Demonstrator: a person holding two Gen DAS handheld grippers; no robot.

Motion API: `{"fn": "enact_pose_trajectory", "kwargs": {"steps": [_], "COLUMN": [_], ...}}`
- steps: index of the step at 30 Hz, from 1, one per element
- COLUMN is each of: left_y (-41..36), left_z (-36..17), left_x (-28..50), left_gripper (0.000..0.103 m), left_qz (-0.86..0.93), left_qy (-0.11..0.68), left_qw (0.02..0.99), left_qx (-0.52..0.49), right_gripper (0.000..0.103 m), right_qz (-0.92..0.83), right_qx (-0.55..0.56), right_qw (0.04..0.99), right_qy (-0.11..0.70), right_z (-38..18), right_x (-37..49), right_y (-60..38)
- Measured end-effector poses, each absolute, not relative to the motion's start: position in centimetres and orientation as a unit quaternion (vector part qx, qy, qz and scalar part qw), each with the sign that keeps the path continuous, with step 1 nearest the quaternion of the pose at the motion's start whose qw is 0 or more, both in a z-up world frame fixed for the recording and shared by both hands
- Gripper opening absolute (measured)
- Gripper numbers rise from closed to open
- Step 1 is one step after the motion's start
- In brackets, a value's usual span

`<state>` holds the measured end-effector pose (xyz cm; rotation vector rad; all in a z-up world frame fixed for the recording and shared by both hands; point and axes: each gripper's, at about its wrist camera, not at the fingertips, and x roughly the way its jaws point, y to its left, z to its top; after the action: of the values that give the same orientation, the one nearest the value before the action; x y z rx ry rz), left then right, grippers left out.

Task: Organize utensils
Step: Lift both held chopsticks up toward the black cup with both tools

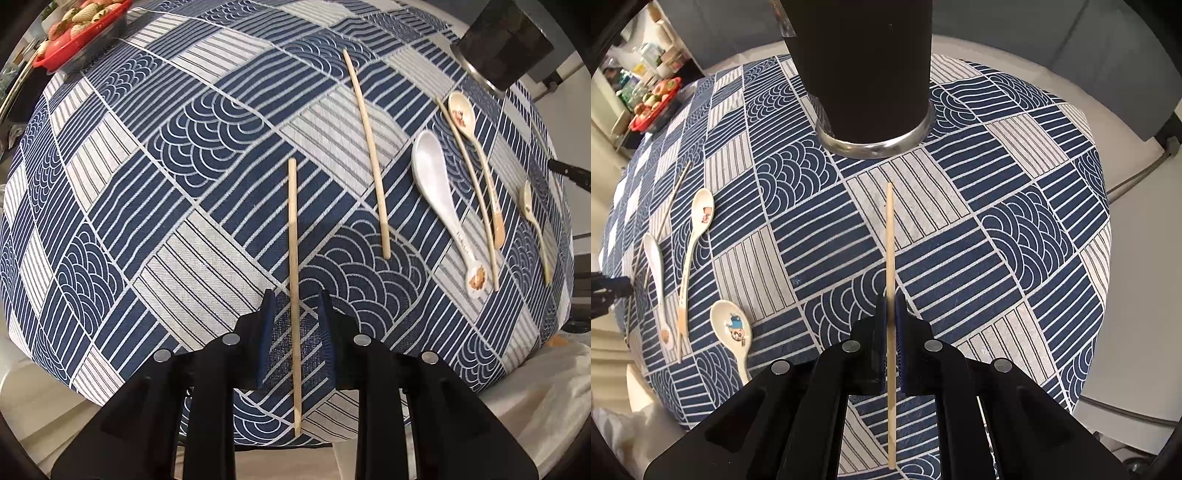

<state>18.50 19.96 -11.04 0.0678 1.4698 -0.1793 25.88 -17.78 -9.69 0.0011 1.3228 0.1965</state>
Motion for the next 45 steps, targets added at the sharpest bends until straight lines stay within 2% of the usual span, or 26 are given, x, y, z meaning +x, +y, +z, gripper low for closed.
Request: {"fn": "enact_pose_trajectory", "kwargs": {"steps": [2,3,4,14,28,45], "left_y": [20.0,19.9,19.9,22.2,24.1,14.9], "left_z": [-11.1,-11.1,-11.2,-10.6,-4.0,1.8], "left_x": [18.2,18.3,18.4,18.5,23.6,33.3], "left_gripper": [0.02,0.008,0.005,0.005,0.005,0.005], "left_qz": [-0.081,-0.076,-0.074,-0.062,-0.072,-0.127], "left_qy": [0.668,0.668,0.669,0.667,0.606,0.536], "left_qw": [0.738,0.738,0.739,0.741,0.79,0.829], "left_qx": [0.039,0.045,0.044,0.028,0.054,0.094], "right_gripper": [0.005,0.005,0.005,0.005,0.005,0.005], "right_qz": [0.09,0.089,0.089,0.075,0.04,0.056], "right_qx": [0.001,0.001,0.003,0.021,0.047,0.046], "right_qw": [0.785,0.785,0.785,0.791,0.829,0.88], "right_qy": [0.613,0.613,0.613,0.607,0.556,0.469], "right_z": [-9.7,-9.7,-9.7,-9.0,-4.7,3.8], "right_x": [25.7,25.7,25.6,25.6,26.7,30.1], "right_y": [-17.9,-17.9,-18.0,-19.5,-21.5,-22.1]}}
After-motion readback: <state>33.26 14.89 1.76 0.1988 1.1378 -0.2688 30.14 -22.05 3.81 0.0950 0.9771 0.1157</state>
